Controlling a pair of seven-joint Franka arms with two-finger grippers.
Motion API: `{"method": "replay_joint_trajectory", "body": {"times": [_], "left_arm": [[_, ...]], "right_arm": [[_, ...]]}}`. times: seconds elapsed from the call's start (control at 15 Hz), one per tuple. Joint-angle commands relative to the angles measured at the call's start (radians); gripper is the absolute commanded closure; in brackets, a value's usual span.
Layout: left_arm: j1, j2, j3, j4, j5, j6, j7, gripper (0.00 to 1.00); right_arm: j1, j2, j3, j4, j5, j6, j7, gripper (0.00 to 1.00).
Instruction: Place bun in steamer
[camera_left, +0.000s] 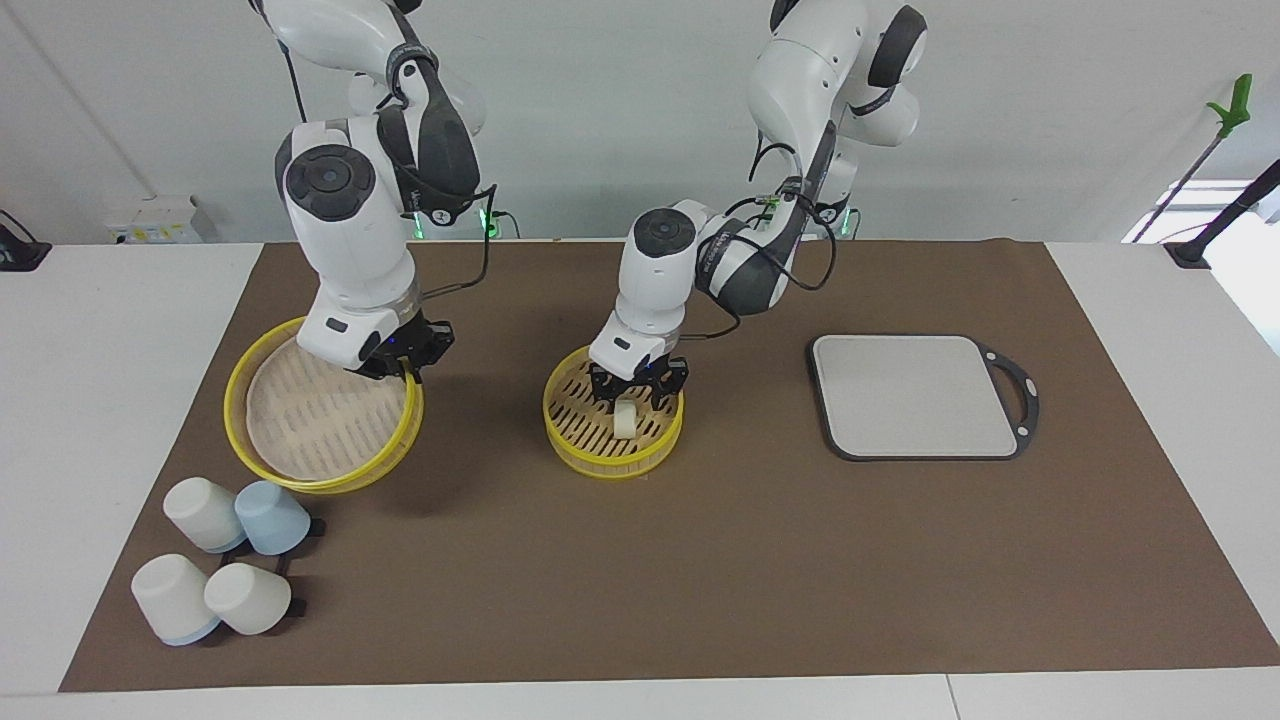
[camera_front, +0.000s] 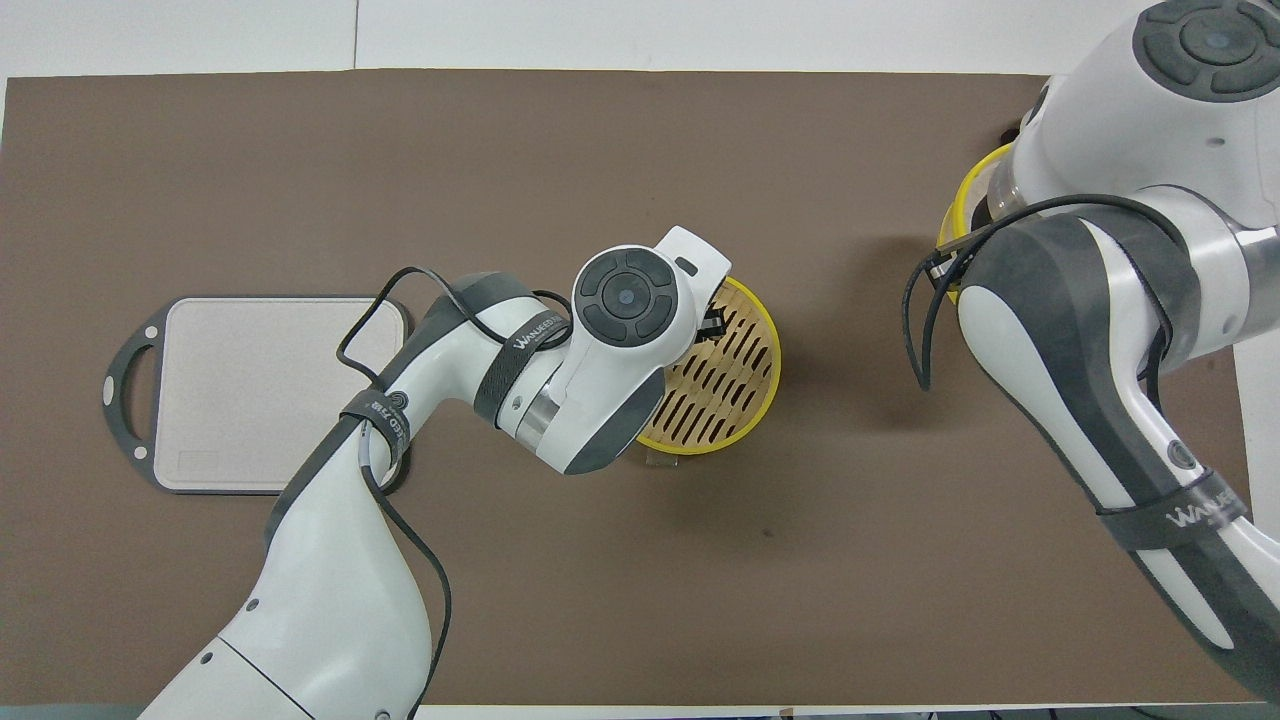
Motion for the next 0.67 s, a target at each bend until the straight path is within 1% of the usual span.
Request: {"method": "replay_joint_trajectory", "body": {"times": [0.0, 0.07, 0.13, 0.33, 0.47, 0.53, 0.6], "left_arm": [[-0.012, -0.019, 0.013, -0.019, 0.024, 0.002, -0.027, 0.06], [-0.003, -0.034, 0.014, -0.016, 0.024, -0.025, -0.022, 0.02], [0.002, -0.064, 0.016, -0.015, 0.022, -0.051, -0.016, 0.00], [0.080, -0.166, 0.011, -0.012, 0.021, -0.168, 0.030, 0.00], [0.128, -0.221, 0.013, -0.006, 0.016, -0.251, 0.097, 0.00], [0.157, -0.248, 0.014, -0.008, 0.016, -0.279, 0.134, 0.00], [0.201, -0.276, 0.014, -0.008, 0.016, -0.320, 0.178, 0.00]], "right_arm": [[-0.007, -0.033, 0.007, -0.047, 0.026, 0.052, -0.009, 1.00], [-0.008, -0.042, 0.005, -0.055, 0.059, 0.070, -0.008, 1.00], [-0.011, -0.049, 0.005, -0.076, 0.076, 0.103, -0.006, 1.00], [-0.013, -0.053, 0.007, -0.110, 0.093, 0.183, 0.064, 1.00], [-0.004, -0.069, 0.005, -0.133, 0.115, 0.210, 0.066, 1.00], [0.018, -0.071, 0.007, -0.133, 0.115, 0.216, 0.074, 1.00], [0.065, -0.073, 0.005, -0.141, 0.115, 0.243, 0.119, 1.00]]}}
